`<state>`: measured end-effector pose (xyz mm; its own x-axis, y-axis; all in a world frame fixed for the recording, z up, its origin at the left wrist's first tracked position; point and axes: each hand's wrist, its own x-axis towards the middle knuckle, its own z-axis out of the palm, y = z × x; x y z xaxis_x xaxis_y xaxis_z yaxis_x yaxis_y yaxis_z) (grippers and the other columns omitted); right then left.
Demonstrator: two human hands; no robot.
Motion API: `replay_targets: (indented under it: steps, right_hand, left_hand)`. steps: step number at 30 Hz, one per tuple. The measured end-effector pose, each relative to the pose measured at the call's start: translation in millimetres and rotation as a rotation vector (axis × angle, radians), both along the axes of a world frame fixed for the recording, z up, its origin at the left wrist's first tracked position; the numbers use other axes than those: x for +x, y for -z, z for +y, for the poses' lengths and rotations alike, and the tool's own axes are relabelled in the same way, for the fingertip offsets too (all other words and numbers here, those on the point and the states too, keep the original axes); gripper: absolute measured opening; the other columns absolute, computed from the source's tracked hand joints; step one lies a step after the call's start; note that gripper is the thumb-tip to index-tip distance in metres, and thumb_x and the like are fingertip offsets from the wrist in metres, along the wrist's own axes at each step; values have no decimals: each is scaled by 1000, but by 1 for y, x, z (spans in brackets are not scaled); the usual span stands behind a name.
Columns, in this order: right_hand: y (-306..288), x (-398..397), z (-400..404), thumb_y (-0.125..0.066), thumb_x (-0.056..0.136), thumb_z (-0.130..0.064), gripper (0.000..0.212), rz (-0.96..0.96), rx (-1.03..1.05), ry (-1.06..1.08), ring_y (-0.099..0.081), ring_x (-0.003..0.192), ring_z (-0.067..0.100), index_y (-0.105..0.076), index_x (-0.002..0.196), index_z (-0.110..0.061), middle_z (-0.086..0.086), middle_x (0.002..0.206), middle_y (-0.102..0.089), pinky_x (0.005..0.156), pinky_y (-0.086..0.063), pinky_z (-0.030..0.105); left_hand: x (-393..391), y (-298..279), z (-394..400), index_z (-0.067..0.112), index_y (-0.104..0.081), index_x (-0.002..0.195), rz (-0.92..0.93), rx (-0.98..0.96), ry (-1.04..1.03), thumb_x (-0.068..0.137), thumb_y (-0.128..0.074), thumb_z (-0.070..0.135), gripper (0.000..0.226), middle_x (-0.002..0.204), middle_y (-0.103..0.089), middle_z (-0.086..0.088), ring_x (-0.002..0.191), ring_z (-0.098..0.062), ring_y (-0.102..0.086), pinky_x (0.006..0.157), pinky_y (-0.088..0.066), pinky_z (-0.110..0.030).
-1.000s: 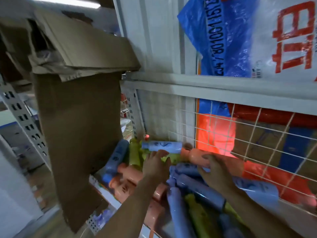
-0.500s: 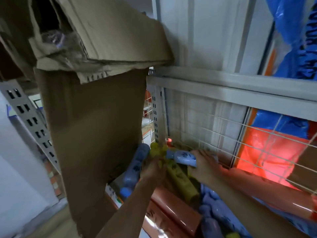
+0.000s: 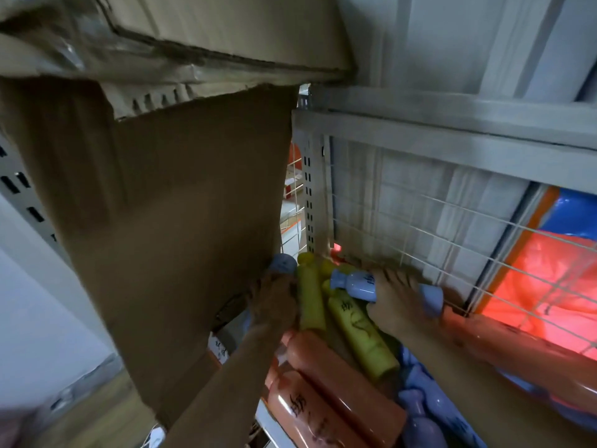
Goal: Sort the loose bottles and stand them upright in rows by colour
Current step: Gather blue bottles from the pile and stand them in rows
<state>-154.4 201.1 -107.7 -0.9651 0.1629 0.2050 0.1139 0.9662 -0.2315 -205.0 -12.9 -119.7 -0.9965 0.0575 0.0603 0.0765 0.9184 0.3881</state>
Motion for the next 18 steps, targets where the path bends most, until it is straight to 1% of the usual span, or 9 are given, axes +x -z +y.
replay_targets:
  steps: [1, 3, 5, 8, 11, 13, 14, 16, 18]
  right_hand:
    - [1, 0, -1, -63, 65, -14, 56, 5, -7, 3, -52, 113, 29, -55, 121, -13, 8, 121, -60, 96, -33, 35]
    - [1, 0, -1, -64, 66, -14, 56, 12, -2, 7, -51, 114, 29, -54, 121, -13, 9, 121, -60, 97, -33, 35]
    - [1, 1, -1, -63, 68, -15, 57, 4, 2, 3, -50, 116, 28, -52, 124, -13, 7, 123, -58, 98, -31, 35]
    - [0, 3, -3, -61, 71, -17, 59, -13, 12, 3, -47, 118, 26, -49, 128, -14, 6, 127, -55, 100, -30, 34]
    - [-2, 5, -6, -61, 70, -15, 59, 7, -5, 16, -46, 119, 26, -48, 128, -15, 6, 128, -55, 100, -28, 33]
    - [-5, 7, -7, -62, 69, -12, 58, 13, -29, 17, -46, 119, 26, -49, 126, -14, 6, 127, -55, 99, -29, 33]
    - [-5, 8, -8, -62, 68, -10, 56, 30, -38, 9, -47, 117, 26, -51, 124, -13, 6, 125, -56, 99, -30, 33]
    - [-7, 9, -11, -61, 66, -4, 52, 93, -75, -14, -51, 112, 29, -55, 117, -10, 9, 119, -60, 97, -36, 36]
    - [-9, 9, -16, -62, 66, -1, 49, 135, -132, -26, -55, 107, 31, -57, 114, -7, 12, 113, -62, 94, -42, 40]
  left_hand:
    - [-2, 1, -8, 30, -63, 116, -13, -4, 41, 94, -43, 25, 30, 144, -39, 0, 133, -30, -34, 111, -29, -40]
    - [-9, 0, -23, 28, -69, 109, -7, -50, 181, 92, -53, 20, 25, 147, -37, 0, 135, -27, -36, 110, -31, -36]
    - [-12, -8, -35, 25, -68, 115, -54, -132, 322, 90, -55, 12, 31, 154, -29, -1, 139, -27, -31, 110, -24, -29]
    - [-20, -22, -50, 33, -54, 132, -85, -429, 517, 91, -47, 5, 50, 161, -8, -1, 144, -27, -16, 109, -14, -29]
    - [-21, -27, -61, 41, -34, 144, -108, -648, 636, 89, -54, 7, 68, 161, 5, 0, 147, -27, -2, 115, -19, -38]
    - [-16, -24, -64, 47, -34, 142, 128, -662, 692, 83, -68, 17, 74, 162, -4, -3, 148, -27, -5, 107, -38, -41]
    - [-16, -24, -65, 49, -35, 141, 194, -688, 706, 81, -71, 23, 74, 161, -9, -5, 148, -27, -7, 101, -43, -41]
    - [-17, -23, -66, 47, -30, 143, 164, -735, 708, 83, -69, 24, 75, 162, -6, -5, 149, -28, -8, 100, -43, -40]
    - [-19, -25, -65, 43, -41, 139, 233, -736, 699, 65, -82, 26, 86, 156, -29, -7, 142, -30, -33, 83, -53, -36]
